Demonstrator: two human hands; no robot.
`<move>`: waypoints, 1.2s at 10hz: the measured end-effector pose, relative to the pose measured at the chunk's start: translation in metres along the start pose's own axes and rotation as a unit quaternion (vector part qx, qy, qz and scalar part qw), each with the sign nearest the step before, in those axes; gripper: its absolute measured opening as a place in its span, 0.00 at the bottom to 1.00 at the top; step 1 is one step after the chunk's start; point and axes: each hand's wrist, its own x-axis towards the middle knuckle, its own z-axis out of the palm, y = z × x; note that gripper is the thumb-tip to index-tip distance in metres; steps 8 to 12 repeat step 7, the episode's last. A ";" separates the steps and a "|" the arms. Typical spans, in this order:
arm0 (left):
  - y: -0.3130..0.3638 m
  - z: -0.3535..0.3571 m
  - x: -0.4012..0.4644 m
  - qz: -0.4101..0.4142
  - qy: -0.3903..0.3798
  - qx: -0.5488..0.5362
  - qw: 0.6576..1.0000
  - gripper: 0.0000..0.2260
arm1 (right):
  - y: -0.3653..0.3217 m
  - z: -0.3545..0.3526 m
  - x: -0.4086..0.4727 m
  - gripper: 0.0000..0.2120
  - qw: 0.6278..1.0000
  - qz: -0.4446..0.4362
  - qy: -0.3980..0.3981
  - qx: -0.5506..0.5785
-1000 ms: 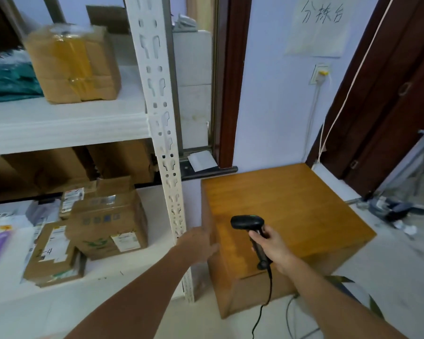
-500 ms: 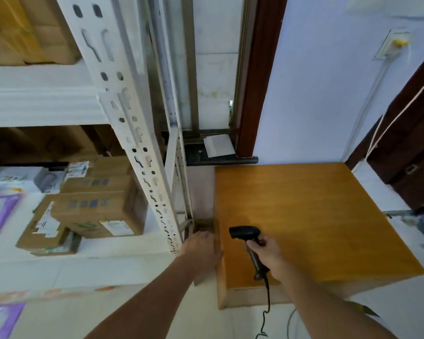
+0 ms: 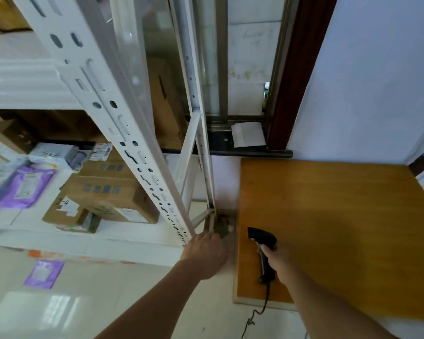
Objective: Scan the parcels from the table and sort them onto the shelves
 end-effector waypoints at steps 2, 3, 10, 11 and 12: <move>-0.008 0.003 -0.002 -0.002 0.018 -0.004 1.000 0.24 | 0.005 0.000 0.013 0.14 0.998 -0.032 0.023 -0.051; -0.008 0.004 -0.002 0.000 0.017 0.000 1.000 0.25 | 0.007 0.002 0.017 0.18 0.994 -0.039 0.049 -0.084; -0.021 -0.002 -0.021 0.027 0.033 -0.018 0.999 0.20 | 0.003 -0.001 -0.029 0.23 0.977 -0.072 0.087 -0.182; -0.021 -0.002 -0.021 0.027 0.033 -0.018 0.999 0.20 | 0.003 -0.001 -0.029 0.23 0.977 -0.072 0.087 -0.182; -0.021 -0.002 -0.021 0.027 0.033 -0.018 0.999 0.20 | 0.003 -0.001 -0.029 0.23 0.977 -0.072 0.087 -0.182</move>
